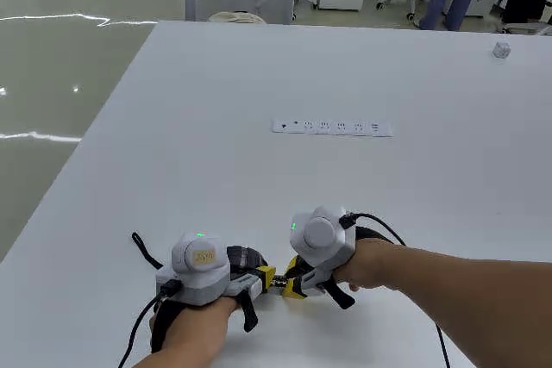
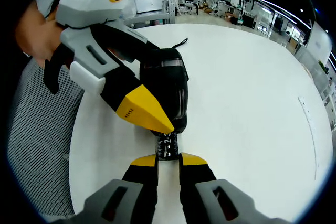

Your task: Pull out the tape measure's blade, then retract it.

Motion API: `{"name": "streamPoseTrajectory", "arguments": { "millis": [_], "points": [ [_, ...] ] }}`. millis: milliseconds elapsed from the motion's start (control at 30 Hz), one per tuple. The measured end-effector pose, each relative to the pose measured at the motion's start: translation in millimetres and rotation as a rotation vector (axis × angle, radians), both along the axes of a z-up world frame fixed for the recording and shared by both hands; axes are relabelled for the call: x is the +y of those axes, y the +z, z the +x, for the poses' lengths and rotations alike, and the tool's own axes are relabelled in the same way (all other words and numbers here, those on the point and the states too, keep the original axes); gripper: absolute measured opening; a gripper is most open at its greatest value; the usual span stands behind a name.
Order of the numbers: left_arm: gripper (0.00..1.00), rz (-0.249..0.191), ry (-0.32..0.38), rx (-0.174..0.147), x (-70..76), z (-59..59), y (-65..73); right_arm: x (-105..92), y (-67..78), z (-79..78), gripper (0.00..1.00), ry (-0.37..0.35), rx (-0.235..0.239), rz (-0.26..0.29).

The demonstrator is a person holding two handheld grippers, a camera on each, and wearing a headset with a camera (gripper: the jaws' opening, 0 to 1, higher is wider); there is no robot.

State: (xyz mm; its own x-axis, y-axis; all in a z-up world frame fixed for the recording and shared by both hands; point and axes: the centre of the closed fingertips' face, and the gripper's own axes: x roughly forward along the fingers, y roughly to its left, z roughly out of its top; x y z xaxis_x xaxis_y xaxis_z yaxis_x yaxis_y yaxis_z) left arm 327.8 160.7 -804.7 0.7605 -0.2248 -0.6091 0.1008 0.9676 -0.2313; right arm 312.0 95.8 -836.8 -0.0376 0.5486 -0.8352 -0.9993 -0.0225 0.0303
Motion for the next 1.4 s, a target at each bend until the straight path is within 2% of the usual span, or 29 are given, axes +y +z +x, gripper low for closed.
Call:
{"name": "streamPoseTrajectory", "arguments": {
  "millis": [67,133,333,700,900,1400],
  "points": [
    [0.6,-0.001,0.001,0.001,-0.1,-0.3,0.2,-0.1,0.1,0.7,0.14,-0.007,0.011,0.0],
    [0.6,-0.004,0.002,0.0,0.0,-0.3,0.4,0.9,-0.2,-0.2,0.14,-0.068,0.051,-0.002],
    [0.6,-0.008,-0.001,0.003,-0.2,-0.7,0.5,7.3,-1.1,-0.8,0.14,-0.025,0.022,0.001],
    [0.6,-0.015,-0.001,0.007,-0.1,-0.9,0.0,12.0,-0.5,-1.5,0.13,0.006,0.021,0.007],
    [0.6,-0.033,0.008,0.019,0.6,-0.4,-0.3,18.2,0.5,0.1,0.13,0.007,0.025,0.017],
    [0.6,-0.05,0.003,0.016,1.7,0.0,-0.2,24.1,0.6,1.1,0.14,0.024,0.03,0.033]
  ]
}}
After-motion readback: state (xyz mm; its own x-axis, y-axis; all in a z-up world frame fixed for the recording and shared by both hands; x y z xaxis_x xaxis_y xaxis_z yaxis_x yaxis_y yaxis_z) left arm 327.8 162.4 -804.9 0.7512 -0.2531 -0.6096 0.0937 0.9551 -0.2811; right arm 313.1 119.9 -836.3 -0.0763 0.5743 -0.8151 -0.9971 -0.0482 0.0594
